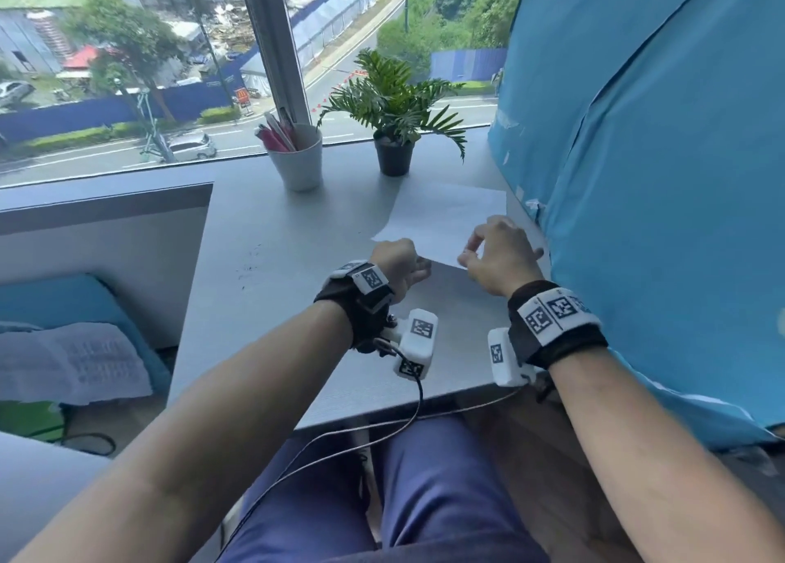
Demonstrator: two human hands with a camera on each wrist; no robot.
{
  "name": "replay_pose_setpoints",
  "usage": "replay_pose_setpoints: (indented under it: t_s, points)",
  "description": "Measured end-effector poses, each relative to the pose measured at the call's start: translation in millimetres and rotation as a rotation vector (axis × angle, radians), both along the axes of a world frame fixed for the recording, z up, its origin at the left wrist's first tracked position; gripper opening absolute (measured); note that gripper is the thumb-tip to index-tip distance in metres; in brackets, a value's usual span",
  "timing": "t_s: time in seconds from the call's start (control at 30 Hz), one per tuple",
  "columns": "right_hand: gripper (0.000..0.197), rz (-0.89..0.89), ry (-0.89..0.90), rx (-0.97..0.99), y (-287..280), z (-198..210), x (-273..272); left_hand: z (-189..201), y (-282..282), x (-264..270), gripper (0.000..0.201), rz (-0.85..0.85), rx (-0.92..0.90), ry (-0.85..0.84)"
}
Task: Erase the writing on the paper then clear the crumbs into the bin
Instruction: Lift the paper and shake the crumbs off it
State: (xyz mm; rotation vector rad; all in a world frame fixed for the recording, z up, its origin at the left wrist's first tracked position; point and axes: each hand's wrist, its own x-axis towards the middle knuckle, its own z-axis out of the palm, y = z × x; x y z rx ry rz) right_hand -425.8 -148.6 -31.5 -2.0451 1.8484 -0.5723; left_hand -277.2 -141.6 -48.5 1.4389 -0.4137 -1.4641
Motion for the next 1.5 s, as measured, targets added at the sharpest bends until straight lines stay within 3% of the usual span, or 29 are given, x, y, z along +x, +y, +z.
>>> replay_pose_setpoints:
  t_s: [0.07,0.17,0.23,0.3,0.33,0.43,0.63,0.83,0.9,0.97,1.1,1.27,1.4,1.43,1.5]
  points:
    - [0.01,0.065,0.044,0.054,-2.4,-1.2,-0.3,-2.6,1.4,-8.6,0.023,-0.049,0.026,-0.051]
    - [0.016,0.141,0.032,0.251,-7.4,-9.9,-4.2,-10.3,5.5,-16.5,0.024,-0.34,-0.075,-0.188]
    - [0.015,0.151,0.069,0.265,-10.2,-14.1,-9.3,-11.8,8.6,-19.6,0.023,-0.649,-0.222,-0.585]
    - [0.011,0.142,0.104,0.25,-13.3,-15.3,-14.5,-15.9,13.4,-19.2,0.051,-1.09,-0.351,-1.102]
    - [0.01,0.143,0.129,0.246,-14.3,-15.4,-17.4,-19.4,18.0,-18.9,0.063,-1.269,-0.377,-1.281]
    - [0.008,0.138,0.191,0.227,-12.7,-15.5,-26.2,-37.1,33.8,-11.0,0.079,-1.568,-0.459,-1.519]
    - [0.006,0.162,0.203,0.187,2.2,-30.9,-39.6,-44.3,46.0,60.9,0.072,-1.515,-0.486,-1.643]
    - [0.007,0.153,0.172,0.079,10.1,-40.1,-43.3,-37.6,48.3,97.7,0.092,-1.262,-0.156,-1.774]
    - [0.006,0.158,0.11,0.015,7.0,-39.6,-40.0,-35.4,47.7,79.9,0.092,-1.24,-0.231,-1.751]
    - [0.006,0.17,0.099,0.021,3.4,-39.5,-34.2,-37.2,48.2,54.6,0.089,-1.334,-0.4,-1.668]
    - [0.005,0.166,0.278,0.078,-0.7,-38.2,-24.8,-47.2,46.1,25.9,0.08,-1.508,-0.536,-1.529]
    - [0.001,0.138,0.294,0.12,-4.0,-34.2,-27.4,-43.1,32.7,73.1,0.085,-1.423,-0.321,-1.617]
    - [0.003,0.152,0.315,0.151,-5.1,-29.1,-25.2,-30.2,32.2,100.3,0.103,-1.221,0.115,-1.83]
    - [0.003,0.152,0.327,0.152,-4.4,-27.6,-23.9,-27.6,33.2,92.3,0.106,-1.172,0.145,-1.845]
    - [0.003,0.147,0.349,0.153,-2.9,-26.4,-21.9,-26.9,35.2,61.6,0.105,-1.193,-0.008,-1.781]
